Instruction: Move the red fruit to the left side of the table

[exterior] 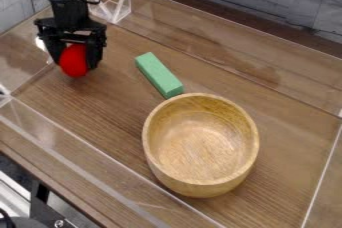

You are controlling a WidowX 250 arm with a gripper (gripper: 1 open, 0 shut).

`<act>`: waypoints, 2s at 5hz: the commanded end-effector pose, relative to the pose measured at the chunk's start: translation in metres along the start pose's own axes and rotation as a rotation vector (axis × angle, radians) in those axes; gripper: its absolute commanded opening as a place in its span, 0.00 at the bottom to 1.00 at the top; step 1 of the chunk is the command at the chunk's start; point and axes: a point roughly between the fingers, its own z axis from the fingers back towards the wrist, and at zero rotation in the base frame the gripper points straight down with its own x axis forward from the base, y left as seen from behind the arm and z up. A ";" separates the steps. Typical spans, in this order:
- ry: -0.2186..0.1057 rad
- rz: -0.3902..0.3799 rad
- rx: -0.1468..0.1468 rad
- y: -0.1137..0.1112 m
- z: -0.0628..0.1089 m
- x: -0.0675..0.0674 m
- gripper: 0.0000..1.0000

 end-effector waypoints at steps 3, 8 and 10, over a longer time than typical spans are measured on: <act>-0.044 0.001 -0.029 0.000 0.034 0.005 1.00; -0.002 0.000 -0.073 -0.001 0.034 0.004 1.00; 0.018 -0.007 -0.086 -0.001 0.029 0.005 1.00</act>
